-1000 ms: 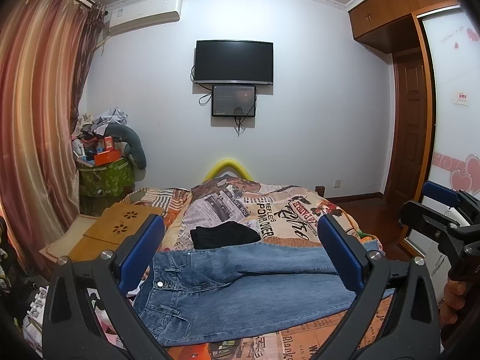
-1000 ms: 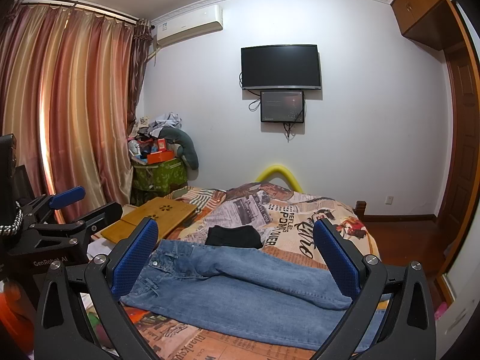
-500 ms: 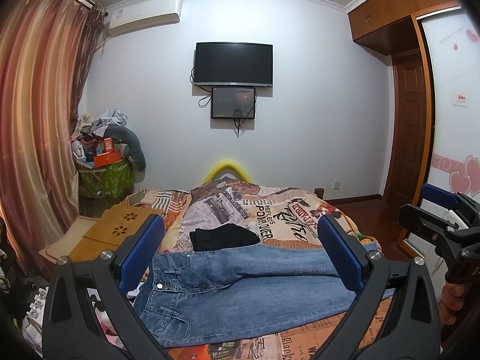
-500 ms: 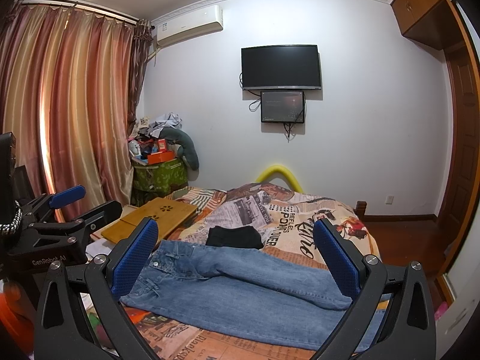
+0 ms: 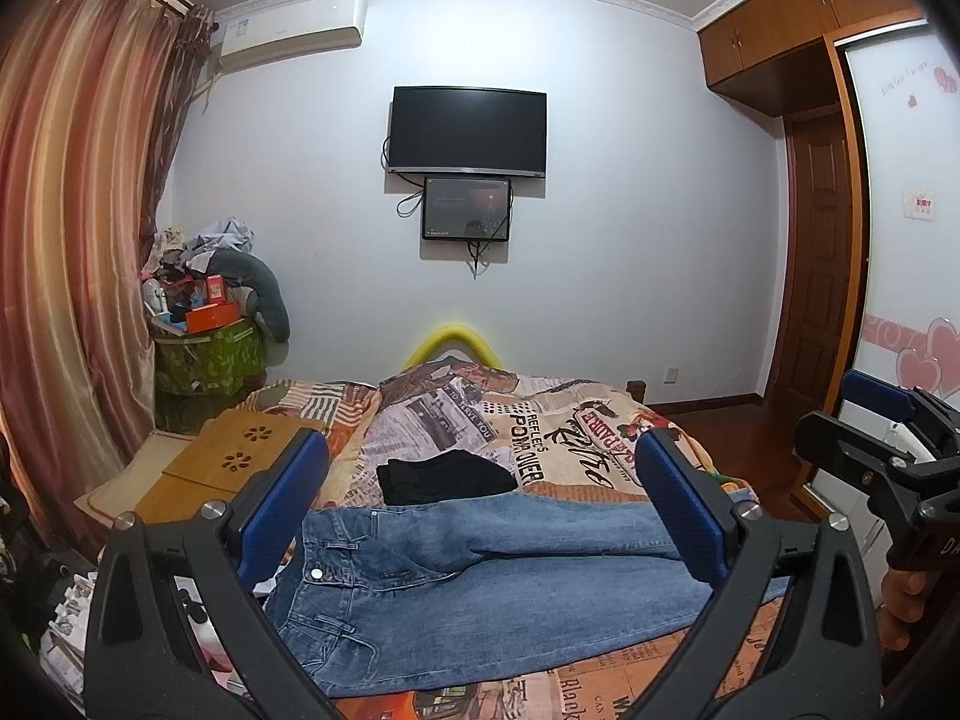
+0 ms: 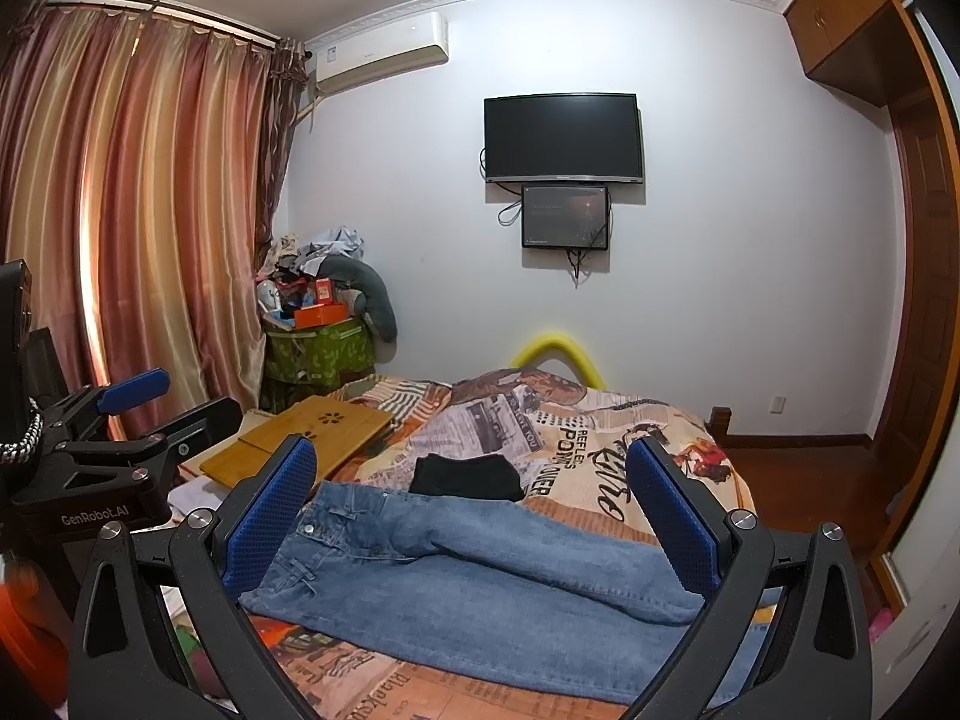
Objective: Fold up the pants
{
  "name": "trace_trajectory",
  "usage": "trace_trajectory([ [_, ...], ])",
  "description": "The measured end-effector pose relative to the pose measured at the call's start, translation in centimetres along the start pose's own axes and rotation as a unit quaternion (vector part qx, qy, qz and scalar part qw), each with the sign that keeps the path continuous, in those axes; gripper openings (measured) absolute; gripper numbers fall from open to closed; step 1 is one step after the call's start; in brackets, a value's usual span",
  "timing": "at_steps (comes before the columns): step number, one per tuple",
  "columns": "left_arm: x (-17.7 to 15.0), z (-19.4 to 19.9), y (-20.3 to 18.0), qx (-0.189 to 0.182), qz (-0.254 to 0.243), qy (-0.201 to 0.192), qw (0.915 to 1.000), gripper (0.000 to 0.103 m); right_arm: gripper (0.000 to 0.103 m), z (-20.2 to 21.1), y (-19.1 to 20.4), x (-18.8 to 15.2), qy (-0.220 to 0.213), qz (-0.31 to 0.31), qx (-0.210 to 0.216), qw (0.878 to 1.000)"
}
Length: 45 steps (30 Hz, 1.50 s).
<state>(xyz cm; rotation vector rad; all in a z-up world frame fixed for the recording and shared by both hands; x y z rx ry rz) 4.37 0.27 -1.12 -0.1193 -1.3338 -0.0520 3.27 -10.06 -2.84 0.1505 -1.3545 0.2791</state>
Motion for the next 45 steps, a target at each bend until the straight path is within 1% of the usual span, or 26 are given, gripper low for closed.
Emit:
trace_trajectory([
  [20,0.0,-0.4,0.4,0.000,0.006,-0.001,1.0000,0.103,0.103,-0.2,0.1,0.0,0.003,0.003,0.002,1.000],
  [25,0.0,-1.1,0.6,-0.002,0.010,0.007,0.9999,0.103,0.103,-0.8,-0.1,-0.1,0.008,0.002,0.000,1.000],
  [29,-0.2,-2.2,1.5,-0.002,0.016,0.017,0.9997,0.103,0.103,-1.7,-0.3,-0.3,0.017,0.004,-0.004,1.000],
  [33,-0.7,-4.0,2.5,0.001,0.024,0.034,0.9991,0.103,0.103,-3.2,-0.9,-1.0,0.032,0.005,-0.013,0.999],
  [38,-1.7,-7.1,4.0,0.006,0.034,0.062,0.9975,0.103,0.103,-6.5,-2.5,-2.7,0.071,0.001,-0.028,0.997],
  [42,-3.2,-10.5,5.5,0.021,0.038,0.092,0.9948,0.103,0.103,-9.2,-3.8,-4.1,0.103,-0.007,-0.036,0.994],
  [45,-4.4,-13.3,6.8,0.024,0.048,0.118,0.9915,0.103,0.103,-11.6,-5.0,-5.5,0.131,-0.009,-0.047,0.990],
])
Point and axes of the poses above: each gripper's, at about its wrist camera, not at the fingertips, and z roughly against the way its jaws point, y to its left, x to its top, the point moved 4 cm from there along -z, roughly the way its jaws point, and after that the axes turned 7 degrees about -x, right-handed, at the moved point
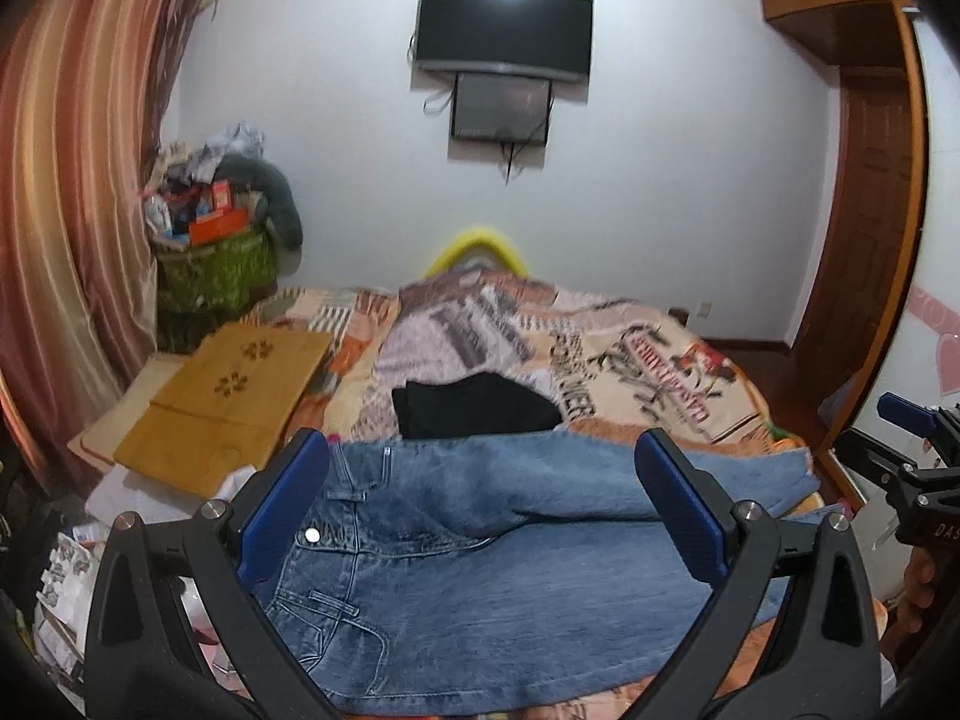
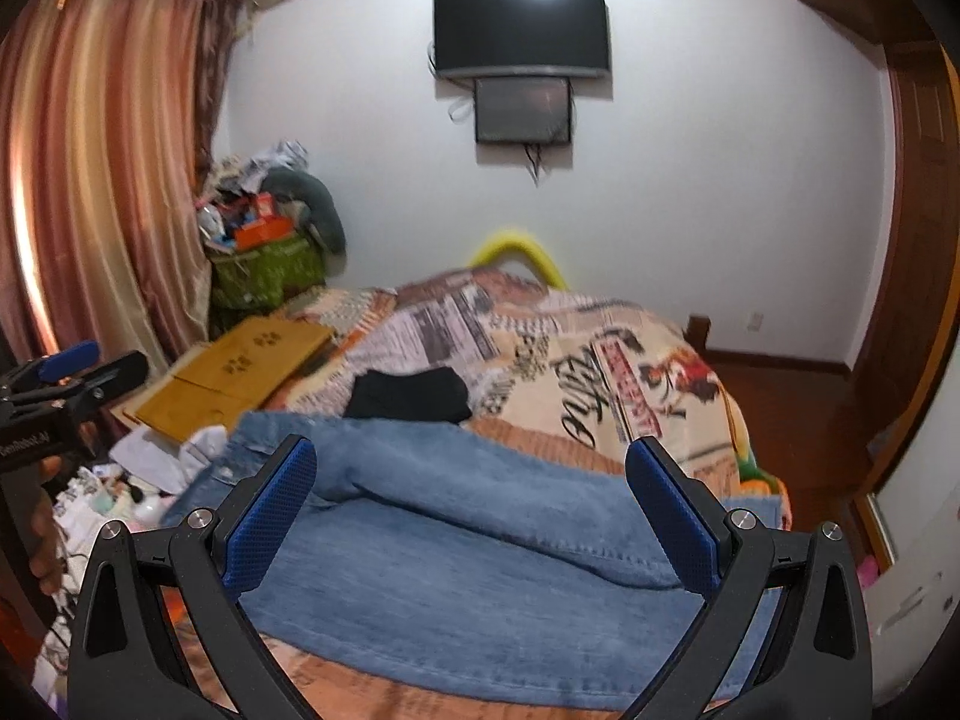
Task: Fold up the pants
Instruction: 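Lower both tools onto the jeans waistband and grasp it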
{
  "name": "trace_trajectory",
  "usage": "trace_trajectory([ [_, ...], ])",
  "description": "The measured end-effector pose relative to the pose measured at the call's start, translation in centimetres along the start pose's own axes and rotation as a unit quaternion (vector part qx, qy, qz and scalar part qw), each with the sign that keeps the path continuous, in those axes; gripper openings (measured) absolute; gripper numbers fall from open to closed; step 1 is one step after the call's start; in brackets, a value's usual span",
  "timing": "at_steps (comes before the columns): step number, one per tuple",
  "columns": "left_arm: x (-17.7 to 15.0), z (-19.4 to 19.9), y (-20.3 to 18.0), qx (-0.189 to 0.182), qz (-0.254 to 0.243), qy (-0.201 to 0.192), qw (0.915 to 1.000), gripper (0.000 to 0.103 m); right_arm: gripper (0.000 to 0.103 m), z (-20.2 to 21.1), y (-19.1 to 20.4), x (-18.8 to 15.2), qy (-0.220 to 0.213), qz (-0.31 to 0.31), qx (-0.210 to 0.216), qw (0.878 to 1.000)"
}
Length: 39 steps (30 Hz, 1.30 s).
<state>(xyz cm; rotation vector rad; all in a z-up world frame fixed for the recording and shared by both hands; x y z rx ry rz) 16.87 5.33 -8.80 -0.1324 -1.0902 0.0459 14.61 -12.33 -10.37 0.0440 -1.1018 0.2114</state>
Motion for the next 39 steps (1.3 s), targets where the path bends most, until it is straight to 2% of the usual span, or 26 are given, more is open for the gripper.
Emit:
trace_trajectory([
  [2,-0.4,-2.1,0.9,0.002,0.008,0.016,0.9998,0.103,0.103,-1.7,-0.5,-0.5,0.017,-0.001,-0.005,1.000],
  [6,-1.0,-6.5,3.2,0.029,0.018,0.050,0.9982,0.103,0.103,-5.2,-1.6,-1.6,0.054,-0.004,-0.009,0.999],
  [12,-1.8,-12.9,8.1,0.043,0.056,0.103,0.9922,0.103,0.103,-10.0,-2.7,-2.6,0.105,0.018,-0.013,0.994],
  [15,-2.0,-15.8,10.7,0.066,0.050,0.119,0.9894,0.103,0.102,-12.7,-3.1,-3.0,0.123,0.031,-0.011,0.992],
  [17,-2.3,-17.7,12.4,0.057,0.046,0.137,0.9879,0.103,0.102,-14.7,-3.4,-3.0,0.132,0.036,-0.007,0.991],
  [21,-3.2,-20.6,16.4,0.092,0.042,0.158,0.9823,0.103,0.102,-17.7,-4.1,-3.0,0.144,0.041,-0.005,0.989],
  [23,-3.9,-22.3,18.1,0.097,0.037,0.183,0.9776,0.096,0.102,-19.2,-4.2,-3.0,0.147,0.052,-0.003,0.988],
  [25,-4.9,-24.0,19.7,0.086,0.044,0.214,0.9721,0.079,0.102,-20.5,-4.2,-3.1,0.153,0.064,0.001,0.986],
  [30,-7.4,-26.6,23.6,0.074,0.099,0.261,0.9576,0.059,0.100,-23.8,-3.5,-3.1,0.170,0.093,0.036,0.980],
  [32,-8.2,-27.6,24.9,0.070,0.116,0.272,0.9527,0.055,0.093,-24.8,-3.2,-3.1,0.177,0.097,0.053,0.978],
  [36,-9.3,-29.5,26.6,0.058,0.148,0.286,0.9450,0.049,0.086,-27.2,-2.1,-3.3,0.210,0.094,0.092,0.969],
  [39,-9.5,-31.0,27.5,0.057,0.163,0.288,0.9419,0.047,0.077,-28.7,-1.0,-3.8,0.231,0.103,0.117,0.960],
])
Point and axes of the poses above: each gripper's, at about its wrist camera, not at the fingertips, and z roughly against the way its jaws point, y to its left, x to its top, the point moved 4 cm from there along -z, roughly the way its jaws point, and after that the axes turned 7 degrees about -x, right-handed, at the moved point
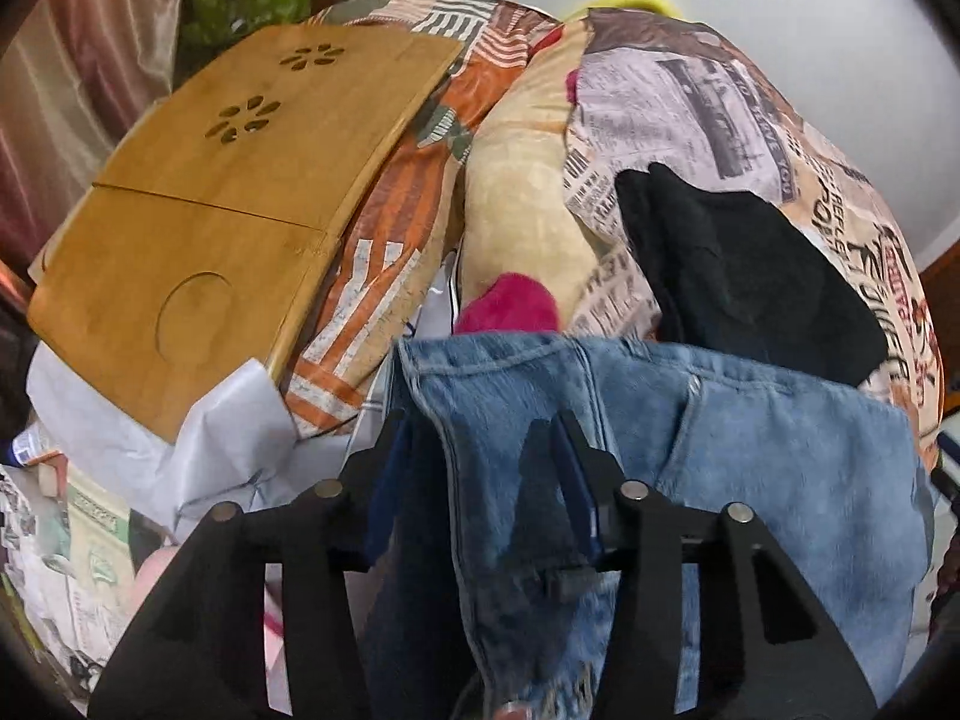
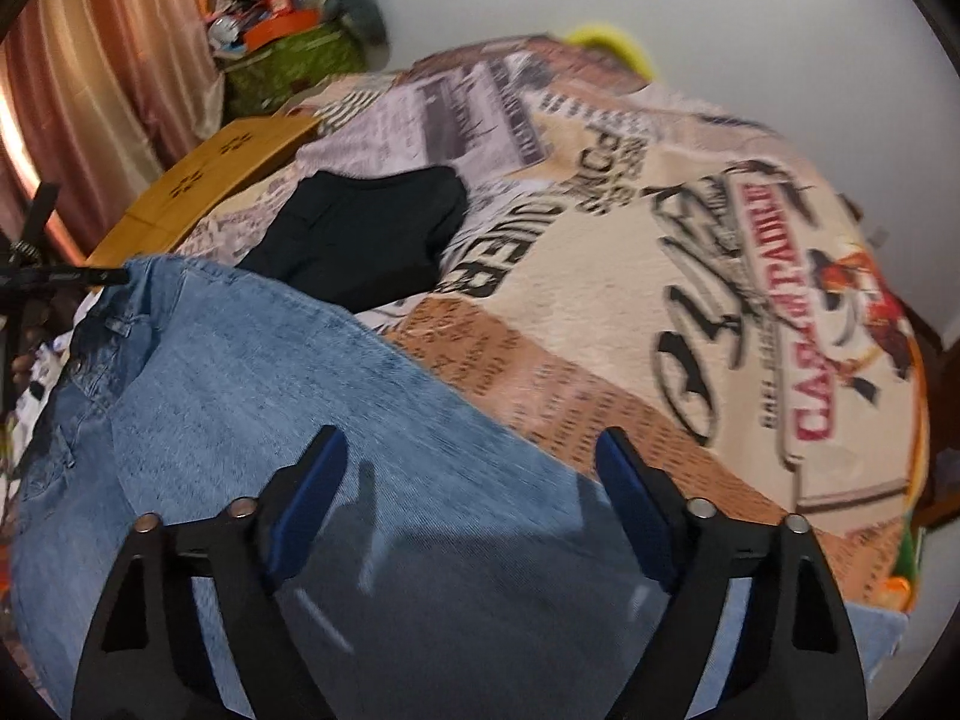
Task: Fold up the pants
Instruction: 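Lower both tools onto the jeans waistband and grasp it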
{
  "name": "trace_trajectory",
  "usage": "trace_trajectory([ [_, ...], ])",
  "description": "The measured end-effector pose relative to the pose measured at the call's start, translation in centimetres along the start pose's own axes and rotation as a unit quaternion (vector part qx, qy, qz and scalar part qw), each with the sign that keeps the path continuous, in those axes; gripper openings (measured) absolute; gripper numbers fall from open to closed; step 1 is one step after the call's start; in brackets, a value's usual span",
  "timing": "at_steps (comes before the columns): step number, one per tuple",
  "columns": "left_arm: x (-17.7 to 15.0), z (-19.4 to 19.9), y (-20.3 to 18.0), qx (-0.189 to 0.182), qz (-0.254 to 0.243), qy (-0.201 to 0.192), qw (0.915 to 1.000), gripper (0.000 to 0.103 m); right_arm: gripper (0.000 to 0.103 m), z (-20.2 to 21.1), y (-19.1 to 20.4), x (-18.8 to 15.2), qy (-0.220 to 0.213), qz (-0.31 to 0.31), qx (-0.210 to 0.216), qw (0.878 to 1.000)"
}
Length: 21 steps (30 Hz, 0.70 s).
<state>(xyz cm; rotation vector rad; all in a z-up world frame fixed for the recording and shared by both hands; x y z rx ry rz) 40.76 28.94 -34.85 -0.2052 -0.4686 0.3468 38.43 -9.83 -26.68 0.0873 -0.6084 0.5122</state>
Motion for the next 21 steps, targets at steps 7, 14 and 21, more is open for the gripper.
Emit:
trace_trajectory([
  [7,1.1,-2.3,0.5,-0.018,0.014,0.025,0.9994,0.032,0.065,-3.3,1.3,0.9,0.045,0.022,0.052,0.997],
  [14,1.0,-0.8,-0.4,-0.019,-0.010,0.019,0.9996,0.007,0.043,-3.7,1.8,0.8,0.048,0.016,0.074,0.996],
  [21,1.4,2.8,-2.6,-0.023,-0.046,-0.014,0.9986,0.005,0.011,-2.1,3.3,0.7,0.034,0.050,0.048,0.997],
])
Point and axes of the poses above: each gripper's, at about its wrist camera, not at the fingertips, and z roughly against the way its jaws point, y to its left, x to its top, the point moved 4 cm from there along -z, roughly the way its jaws point, and after that the axes turned 7 degrees about -x, right-handed, at the moved point
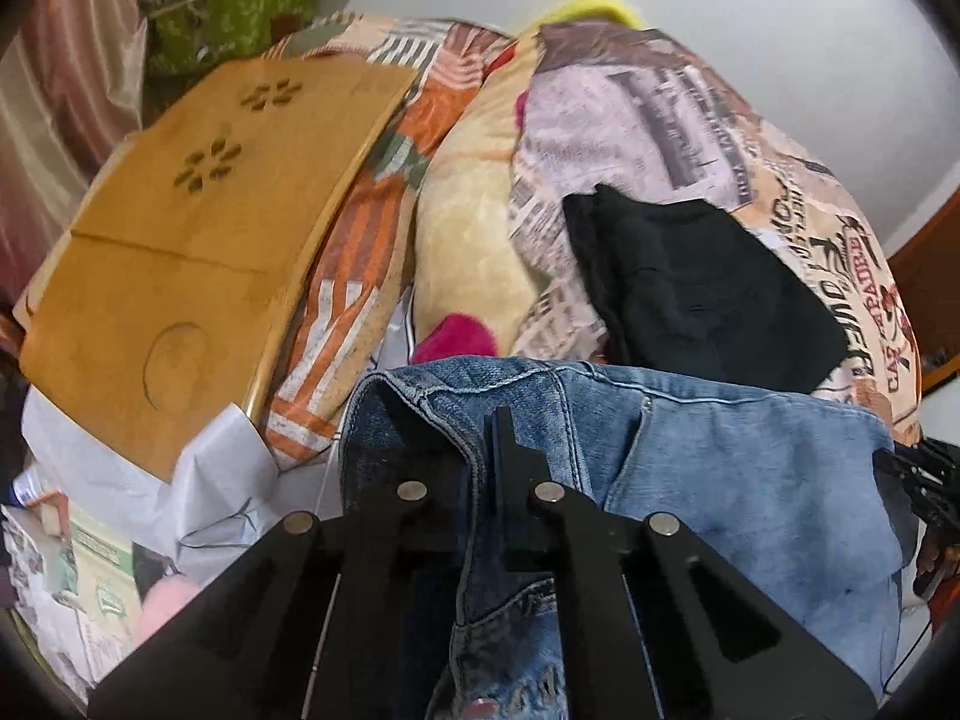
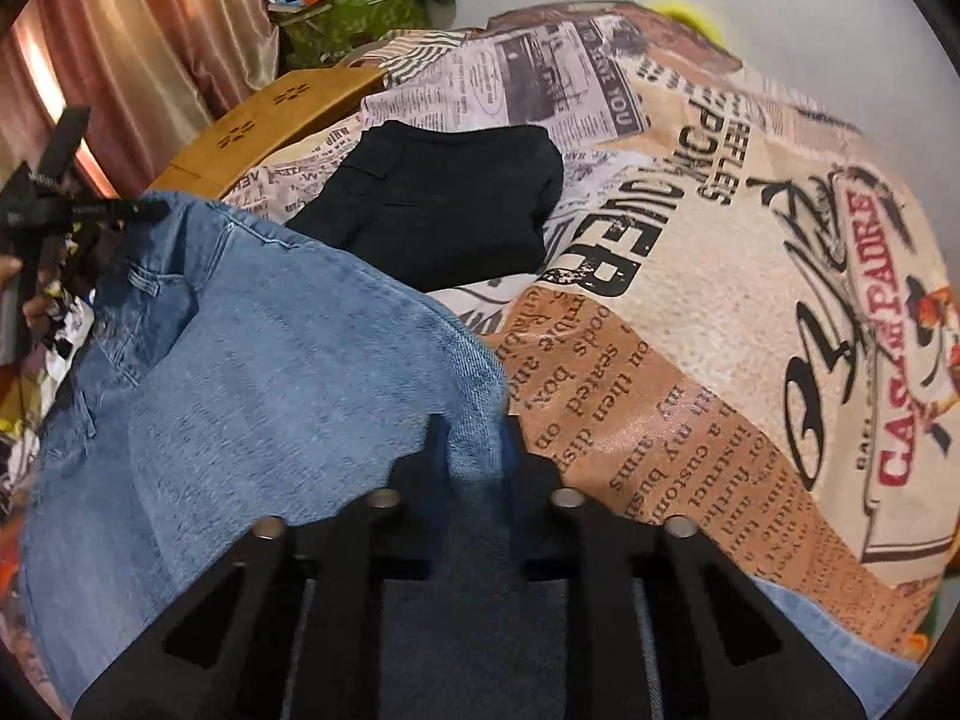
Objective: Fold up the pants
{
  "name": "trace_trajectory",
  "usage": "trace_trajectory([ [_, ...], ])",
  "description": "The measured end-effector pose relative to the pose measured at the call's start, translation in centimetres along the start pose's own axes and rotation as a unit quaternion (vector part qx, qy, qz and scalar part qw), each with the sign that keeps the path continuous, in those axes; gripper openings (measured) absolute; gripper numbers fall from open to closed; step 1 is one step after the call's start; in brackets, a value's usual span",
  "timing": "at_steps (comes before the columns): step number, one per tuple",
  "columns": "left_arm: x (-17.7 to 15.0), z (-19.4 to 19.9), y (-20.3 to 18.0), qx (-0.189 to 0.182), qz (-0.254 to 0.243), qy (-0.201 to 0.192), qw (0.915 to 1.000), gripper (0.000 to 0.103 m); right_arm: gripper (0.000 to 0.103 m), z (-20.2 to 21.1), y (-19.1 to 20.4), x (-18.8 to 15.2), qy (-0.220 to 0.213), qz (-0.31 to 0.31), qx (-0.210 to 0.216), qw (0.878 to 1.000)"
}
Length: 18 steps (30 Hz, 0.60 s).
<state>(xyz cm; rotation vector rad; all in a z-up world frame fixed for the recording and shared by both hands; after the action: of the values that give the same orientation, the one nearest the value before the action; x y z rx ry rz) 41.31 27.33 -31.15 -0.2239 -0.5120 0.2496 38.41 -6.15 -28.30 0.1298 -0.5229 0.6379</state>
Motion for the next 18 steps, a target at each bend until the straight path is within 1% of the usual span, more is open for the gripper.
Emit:
trace_trajectory([
  [3,0.2,1.7,-1.0,0.010,-0.021,-0.013,0.9996,0.005,0.009,1.2,0.2,0.0,-0.008,0.002,-0.014,1.000],
  [6,0.8,3.8,-1.6,0.022,-0.031,-0.032,0.9988,0.005,0.008,3.1,0.2,0.6,-0.035,-0.004,-0.039,0.999],
  [8,1.4,5.0,-1.7,0.021,-0.028,-0.042,0.9985,0.005,0.007,4.7,-0.1,1.2,-0.058,-0.012,-0.056,0.997],
  [11,1.9,6.6,-2.1,0.023,-0.037,-0.056,0.9975,0.005,0.007,6.8,-0.3,1.8,-0.076,-0.030,-0.056,0.995],
  [13,1.7,7.7,-2.5,0.021,-0.043,-0.062,0.9969,0.005,0.007,8.1,0.2,1.8,-0.086,-0.027,-0.056,0.994],
  [15,0.9,8.7,-2.8,0.017,-0.048,-0.066,0.9966,0.005,0.007,9.4,1.1,1.3,-0.093,-0.019,-0.058,0.994],
  [18,-0.8,9.8,-3.2,0.026,-0.062,-0.070,0.9953,0.005,0.007,10.6,2.6,0.1,-0.098,-0.017,-0.054,0.994],
])
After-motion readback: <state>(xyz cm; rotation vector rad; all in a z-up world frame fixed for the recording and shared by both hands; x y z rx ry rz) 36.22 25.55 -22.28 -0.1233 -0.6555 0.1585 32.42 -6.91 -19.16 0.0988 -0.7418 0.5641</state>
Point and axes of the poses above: each gripper's, at about its wrist camera, not at the fingertips, and z roughly against the way its jaws point, y to its left, x to its top, the point moved 4 cm from there along -z, roughly the way its jaws point, and after that the axes turned 7 degrees about -x, right-handed, at the moved point
